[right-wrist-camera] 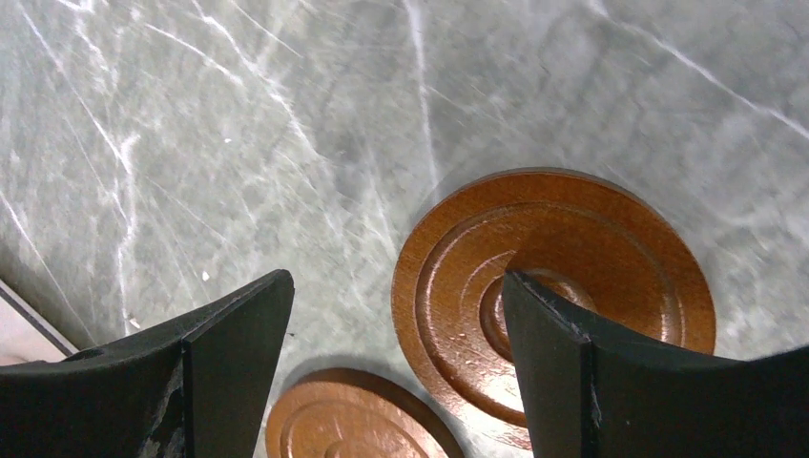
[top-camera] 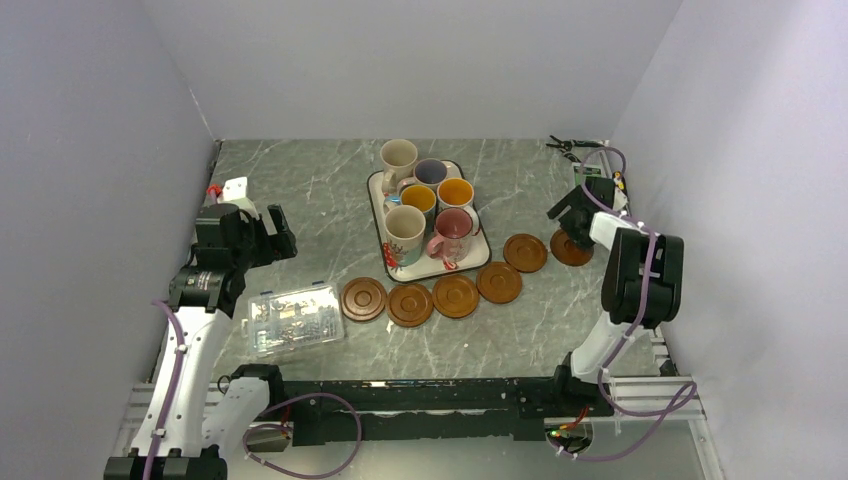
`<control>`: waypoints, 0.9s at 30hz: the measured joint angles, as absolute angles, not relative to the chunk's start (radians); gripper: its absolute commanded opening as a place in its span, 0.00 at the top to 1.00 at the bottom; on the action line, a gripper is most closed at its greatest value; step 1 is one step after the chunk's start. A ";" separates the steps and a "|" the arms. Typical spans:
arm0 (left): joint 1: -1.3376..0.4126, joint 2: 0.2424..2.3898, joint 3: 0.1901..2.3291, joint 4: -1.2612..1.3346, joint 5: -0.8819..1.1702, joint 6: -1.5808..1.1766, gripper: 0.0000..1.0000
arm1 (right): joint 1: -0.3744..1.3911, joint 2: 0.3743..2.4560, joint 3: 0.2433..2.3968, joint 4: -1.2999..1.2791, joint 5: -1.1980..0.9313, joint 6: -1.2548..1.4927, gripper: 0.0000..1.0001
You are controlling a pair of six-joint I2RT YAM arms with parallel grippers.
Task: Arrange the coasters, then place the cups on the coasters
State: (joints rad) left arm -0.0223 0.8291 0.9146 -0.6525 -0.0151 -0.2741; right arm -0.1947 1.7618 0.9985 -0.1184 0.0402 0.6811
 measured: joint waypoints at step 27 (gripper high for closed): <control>-0.022 0.829 0.915 -0.654 -0.015 -0.274 0.06 | 0.080 1.972 1.246 -0.080 0.106 0.638 0.16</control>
State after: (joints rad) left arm -0.0223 0.8291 0.9146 -0.6544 -0.0147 -0.2741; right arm 0.0795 1.9717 1.2461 -0.0799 0.1059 0.6376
